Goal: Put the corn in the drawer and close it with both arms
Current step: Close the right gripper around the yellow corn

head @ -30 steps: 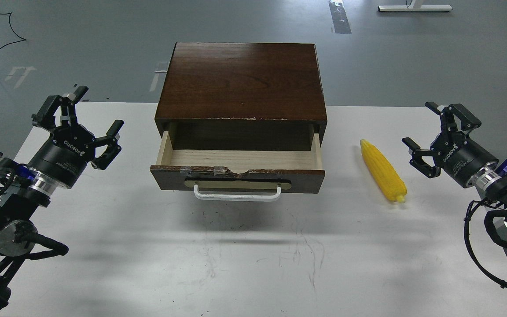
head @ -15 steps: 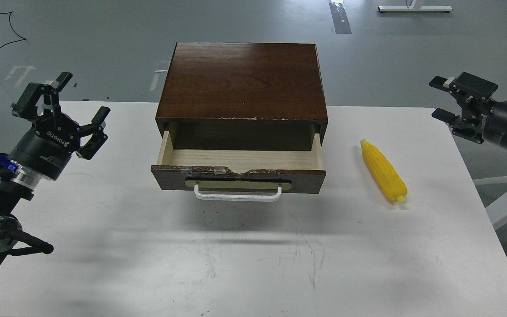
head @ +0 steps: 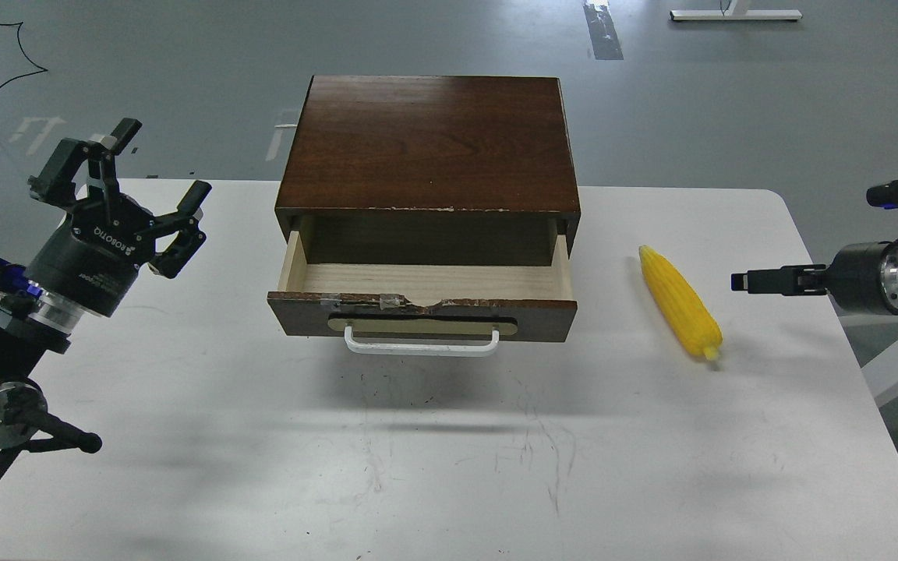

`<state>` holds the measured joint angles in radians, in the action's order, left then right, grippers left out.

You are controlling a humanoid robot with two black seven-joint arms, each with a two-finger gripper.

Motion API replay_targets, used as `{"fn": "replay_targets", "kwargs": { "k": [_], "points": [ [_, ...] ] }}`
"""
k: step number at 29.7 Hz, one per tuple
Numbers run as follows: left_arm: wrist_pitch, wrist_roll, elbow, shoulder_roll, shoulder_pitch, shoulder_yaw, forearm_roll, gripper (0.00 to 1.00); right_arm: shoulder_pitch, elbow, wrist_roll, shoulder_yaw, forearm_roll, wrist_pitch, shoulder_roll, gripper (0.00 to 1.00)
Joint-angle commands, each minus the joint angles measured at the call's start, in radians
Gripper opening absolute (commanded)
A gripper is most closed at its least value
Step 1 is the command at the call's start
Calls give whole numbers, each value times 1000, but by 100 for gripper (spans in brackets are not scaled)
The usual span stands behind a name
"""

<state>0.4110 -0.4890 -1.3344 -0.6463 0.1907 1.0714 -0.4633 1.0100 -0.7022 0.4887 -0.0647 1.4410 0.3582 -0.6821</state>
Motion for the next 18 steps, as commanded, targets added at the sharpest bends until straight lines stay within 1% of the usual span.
{"fn": "replay_targets", "kwargs": {
  "k": [1, 8, 11, 12, 13, 15, 17, 18],
  "points": [
    [0, 0, 0, -4, -4, 7, 2, 100, 2, 24, 0, -18, -7, -16, 68, 100],
    [2, 0, -6, -3, -4, 7, 0, 100, -14, 59, 0, -24, -7, -21, 99, 98],
    [0, 0, -6, -3, -5, 7, 0, 100, -24, 61, 0, -26, -8, -27, 127, 95],
    [0, 0, -6, -3, -5, 7, 0, 100, -27, 63, 0, -26, -7, -27, 131, 91],
    [0, 0, -6, -3, -5, 7, 0, 100, -27, 63, 0, -26, -7, -27, 131, 91],
    [2, 0, -8, -4, -8, 9, 2, 100, -34, 61, 0, -27, -8, -27, 131, 78],
    [2, 0, -8, -4, -8, 9, 2, 100, -36, 61, 0, -33, -8, -27, 130, 61],
    [2, 0, -8, -4, -8, 9, 0, 100, -36, 61, 0, -44, -8, -27, 130, 56]
  ]
}}
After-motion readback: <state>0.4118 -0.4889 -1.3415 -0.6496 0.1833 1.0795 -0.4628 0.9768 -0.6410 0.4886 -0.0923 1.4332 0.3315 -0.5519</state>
